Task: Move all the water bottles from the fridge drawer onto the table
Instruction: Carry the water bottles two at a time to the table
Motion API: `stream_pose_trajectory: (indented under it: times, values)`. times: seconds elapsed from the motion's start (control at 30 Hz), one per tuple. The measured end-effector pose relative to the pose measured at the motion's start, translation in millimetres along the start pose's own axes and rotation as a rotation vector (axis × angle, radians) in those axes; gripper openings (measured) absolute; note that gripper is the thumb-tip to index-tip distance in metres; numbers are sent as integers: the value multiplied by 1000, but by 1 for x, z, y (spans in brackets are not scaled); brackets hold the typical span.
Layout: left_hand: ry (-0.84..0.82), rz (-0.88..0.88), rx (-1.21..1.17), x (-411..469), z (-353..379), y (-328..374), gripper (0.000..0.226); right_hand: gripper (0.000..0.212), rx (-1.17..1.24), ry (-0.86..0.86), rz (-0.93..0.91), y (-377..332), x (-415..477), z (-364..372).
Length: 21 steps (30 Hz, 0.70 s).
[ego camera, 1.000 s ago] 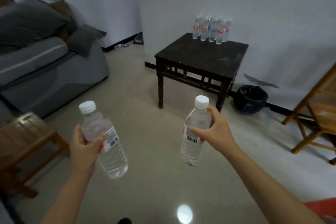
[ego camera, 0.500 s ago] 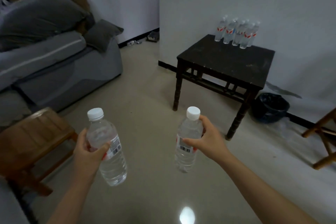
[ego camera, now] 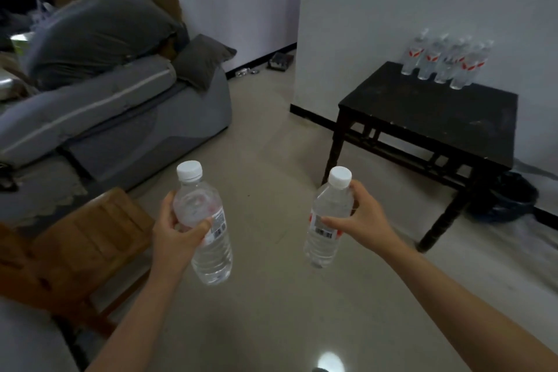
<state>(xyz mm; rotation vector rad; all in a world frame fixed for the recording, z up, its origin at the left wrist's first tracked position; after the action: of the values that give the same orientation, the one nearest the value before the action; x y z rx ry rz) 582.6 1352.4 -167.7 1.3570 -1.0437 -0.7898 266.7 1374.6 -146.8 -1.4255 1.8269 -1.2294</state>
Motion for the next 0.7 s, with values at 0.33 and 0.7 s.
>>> stream_pose_trajectory:
  times: [0.33, 0.7]
  values:
    - [-4, -44, 22, 104, 40, -20, 74, 65, 41, -123, -62, -8, 127, 66]
    - [107, -60, 13, 238, 91, -21, 65, 60, 136, -164, -47, -28, 277, 134]
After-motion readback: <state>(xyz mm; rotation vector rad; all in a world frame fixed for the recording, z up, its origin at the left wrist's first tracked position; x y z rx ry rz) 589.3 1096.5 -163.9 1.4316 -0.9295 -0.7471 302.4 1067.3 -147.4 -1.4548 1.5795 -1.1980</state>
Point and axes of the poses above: each hand's wrist, its own x-axis towards the middle knuckle, its own z-axis out of the palm, y = z × x, the point moved 6 cm from there along x, towards the middle knuckle, and after that the axes turned 12 degrees about y, right-handed, at the moved point
